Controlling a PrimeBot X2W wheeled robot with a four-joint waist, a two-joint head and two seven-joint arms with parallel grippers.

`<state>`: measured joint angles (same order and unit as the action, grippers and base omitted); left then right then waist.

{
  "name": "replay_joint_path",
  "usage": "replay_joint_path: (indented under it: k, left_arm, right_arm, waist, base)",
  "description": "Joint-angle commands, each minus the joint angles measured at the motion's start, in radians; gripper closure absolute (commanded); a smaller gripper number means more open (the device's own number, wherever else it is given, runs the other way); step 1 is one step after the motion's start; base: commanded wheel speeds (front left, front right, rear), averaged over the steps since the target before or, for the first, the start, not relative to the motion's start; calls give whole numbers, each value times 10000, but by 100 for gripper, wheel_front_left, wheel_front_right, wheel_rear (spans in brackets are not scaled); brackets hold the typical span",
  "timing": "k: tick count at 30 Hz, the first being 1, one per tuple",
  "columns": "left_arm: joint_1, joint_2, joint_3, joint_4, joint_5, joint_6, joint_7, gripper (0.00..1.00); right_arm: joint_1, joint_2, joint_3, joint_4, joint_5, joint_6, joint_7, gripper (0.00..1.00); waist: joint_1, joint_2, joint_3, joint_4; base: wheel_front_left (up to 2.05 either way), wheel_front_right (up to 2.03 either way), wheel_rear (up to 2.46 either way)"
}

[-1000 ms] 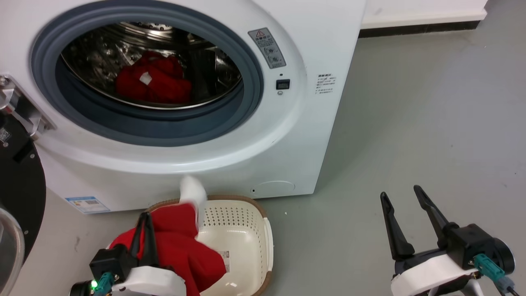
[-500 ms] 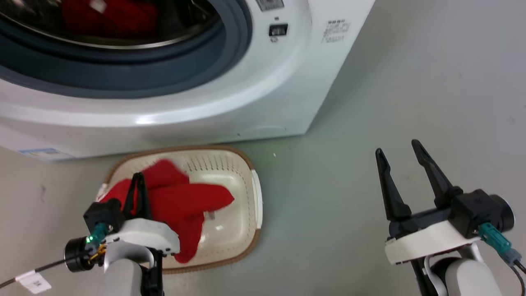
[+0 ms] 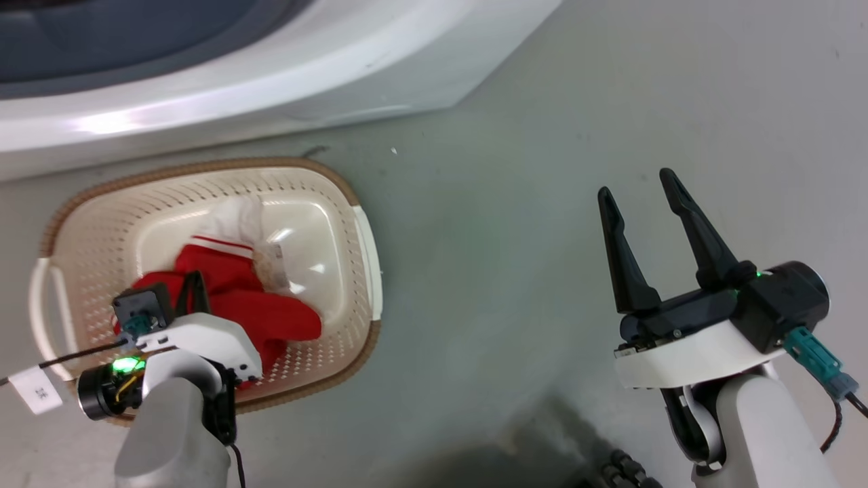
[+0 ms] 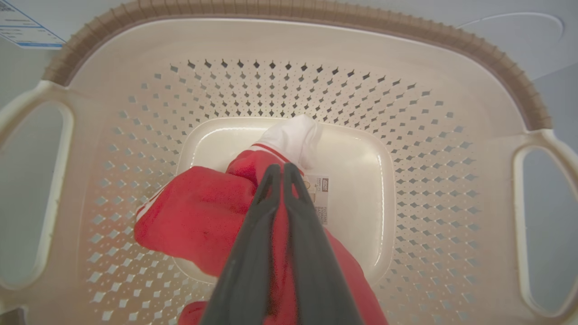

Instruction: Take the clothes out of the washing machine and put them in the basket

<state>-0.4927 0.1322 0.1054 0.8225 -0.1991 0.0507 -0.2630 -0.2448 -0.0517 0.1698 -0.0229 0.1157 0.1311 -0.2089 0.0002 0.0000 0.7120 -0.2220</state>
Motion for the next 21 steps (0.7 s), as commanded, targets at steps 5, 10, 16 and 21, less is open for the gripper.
replay_joint_path:
  k: [5,10,16,21]
  left_arm:
    - [-762,282,139,1002,-20,95,-26,100]
    - [-1212,403,170,2161,-107,34,-26,86]
    - [-1245,151,135,2748,-147,-95,-26,0]
    - [-704,-288,-16,1906,53,-218,-25,0]
  right_arm:
    - [-440,25,196,224,149,-7,-215,0]
    - [-617,25,301,507,219,-7,-349,0]
    - [-642,21,245,857,125,-8,-444,0]
    - [-281,21,-49,1117,-142,-8,-469,0]
  waist:
    - [-2,0,1061,-522]
    - [-2,0,1169,-582]
    - [-2,0,574,-342]
    - [-2,0,-533,89]
  base:
    - [0,0,0]
    - [0,0,0]
    - [0,0,0]
    - [0,0,0]
